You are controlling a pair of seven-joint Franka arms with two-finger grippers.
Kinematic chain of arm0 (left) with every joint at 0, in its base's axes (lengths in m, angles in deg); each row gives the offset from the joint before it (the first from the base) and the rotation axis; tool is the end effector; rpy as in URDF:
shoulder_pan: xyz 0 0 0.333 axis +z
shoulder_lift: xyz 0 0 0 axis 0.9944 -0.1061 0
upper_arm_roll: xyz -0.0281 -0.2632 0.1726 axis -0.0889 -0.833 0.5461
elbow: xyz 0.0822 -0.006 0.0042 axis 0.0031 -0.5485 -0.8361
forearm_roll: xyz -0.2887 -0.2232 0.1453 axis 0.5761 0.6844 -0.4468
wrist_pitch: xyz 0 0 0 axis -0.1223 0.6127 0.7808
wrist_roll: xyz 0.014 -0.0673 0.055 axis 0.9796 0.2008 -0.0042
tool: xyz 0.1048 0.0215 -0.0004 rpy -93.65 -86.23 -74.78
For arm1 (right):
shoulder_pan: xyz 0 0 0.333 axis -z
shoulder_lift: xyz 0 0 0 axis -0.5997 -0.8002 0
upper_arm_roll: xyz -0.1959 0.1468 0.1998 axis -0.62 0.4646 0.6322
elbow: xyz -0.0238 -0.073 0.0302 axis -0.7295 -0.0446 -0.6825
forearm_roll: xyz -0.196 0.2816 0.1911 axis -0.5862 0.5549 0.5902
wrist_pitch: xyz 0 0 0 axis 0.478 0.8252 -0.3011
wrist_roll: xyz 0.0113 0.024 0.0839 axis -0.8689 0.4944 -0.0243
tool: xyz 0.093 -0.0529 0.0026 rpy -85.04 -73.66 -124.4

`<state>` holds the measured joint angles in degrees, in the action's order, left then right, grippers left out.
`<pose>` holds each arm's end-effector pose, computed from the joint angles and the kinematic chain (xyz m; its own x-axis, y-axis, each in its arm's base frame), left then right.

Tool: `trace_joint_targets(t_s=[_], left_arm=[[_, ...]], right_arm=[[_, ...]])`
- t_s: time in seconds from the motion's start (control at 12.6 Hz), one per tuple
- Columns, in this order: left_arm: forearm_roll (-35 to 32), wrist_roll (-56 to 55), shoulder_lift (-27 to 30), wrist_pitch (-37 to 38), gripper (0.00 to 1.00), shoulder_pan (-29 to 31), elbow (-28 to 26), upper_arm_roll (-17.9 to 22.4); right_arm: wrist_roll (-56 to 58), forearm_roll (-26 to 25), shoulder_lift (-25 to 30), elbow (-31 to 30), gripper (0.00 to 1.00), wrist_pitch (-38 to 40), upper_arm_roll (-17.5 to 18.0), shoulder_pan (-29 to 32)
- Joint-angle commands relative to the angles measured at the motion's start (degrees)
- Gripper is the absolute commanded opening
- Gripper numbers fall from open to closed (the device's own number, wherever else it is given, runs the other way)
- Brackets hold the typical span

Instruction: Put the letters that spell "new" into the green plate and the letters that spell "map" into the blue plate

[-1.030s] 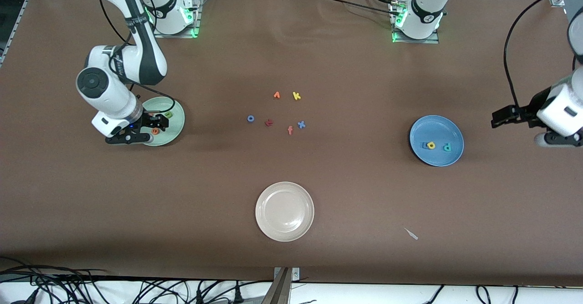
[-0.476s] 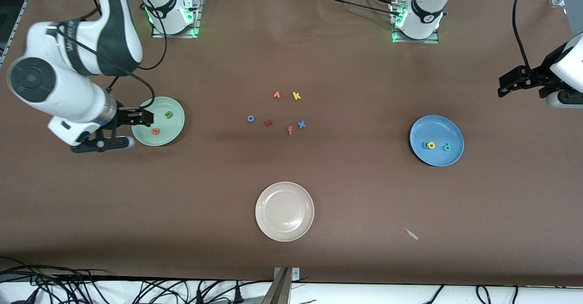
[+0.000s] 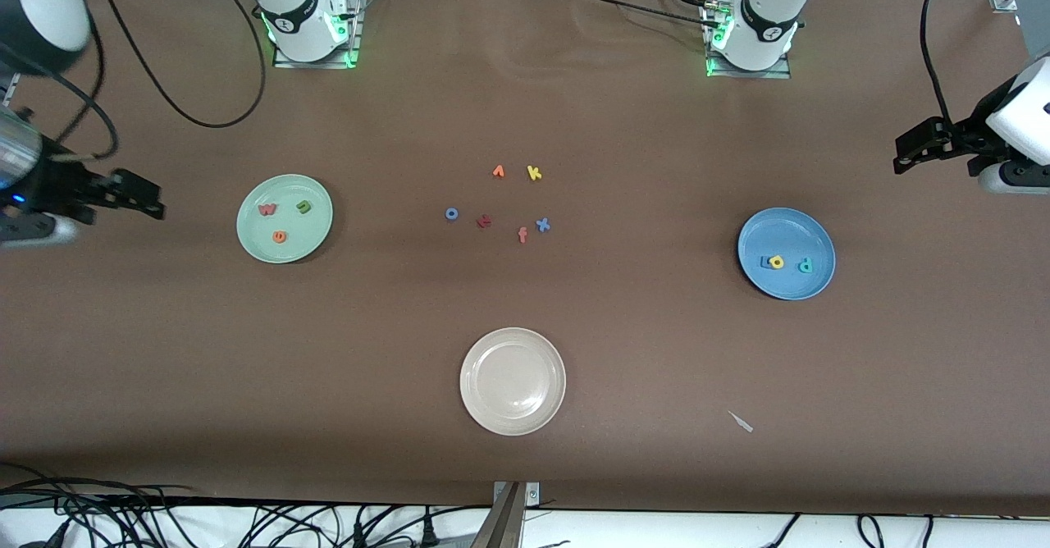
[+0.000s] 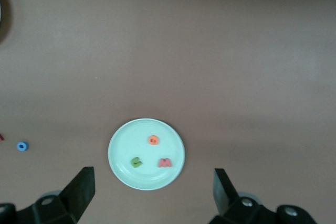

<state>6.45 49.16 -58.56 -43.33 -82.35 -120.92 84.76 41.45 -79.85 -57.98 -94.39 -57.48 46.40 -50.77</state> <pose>0.5596 0.0022 0.5995 0.9972 -0.0299 -0.0688 -0.0320 -0.9990 -0.0308 0.6015 -0.0061 0.5791 0.9934 0.1115 0.0276 0.1103 -0.9931 0.0410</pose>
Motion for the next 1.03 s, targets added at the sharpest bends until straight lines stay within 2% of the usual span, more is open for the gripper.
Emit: trace_joint_targets(t_s=[0.0,0.16,0.24,0.55,0.95], left_arm=[[0.6,1.0,0.3,0.3,1.0,0.0,0.7,0.0],[0.7,1.0,0.2,-0.5,1.0,0.0,0.5,0.0],[0.8,1.0,0.2,-0.8,1.0,0.0,0.5,0.0],[0.7,1.0,0.2,-1.3,1.0,0.0,0.4,0.0],[1.2,1.1,0.2,-1.4,1.0,0.1,0.1,0.0]], right_arm=[[-1.9,-4.5,4.4,-3.2,1.0,0.2,11.6,9.5],[-2.0,-1.3,8.8,-9.0,1.0,-2.3,11.7,10.8],[-1.3,-0.2,9.4,-9.8,1.0,-2.4,11.5,11.9],[0.4,2.5,11.2,-8.9,1.0,-0.7,9.4,12.3],[0.6,2.2,10.9,-7.4,1.0,2.9,9.1,12.3]])
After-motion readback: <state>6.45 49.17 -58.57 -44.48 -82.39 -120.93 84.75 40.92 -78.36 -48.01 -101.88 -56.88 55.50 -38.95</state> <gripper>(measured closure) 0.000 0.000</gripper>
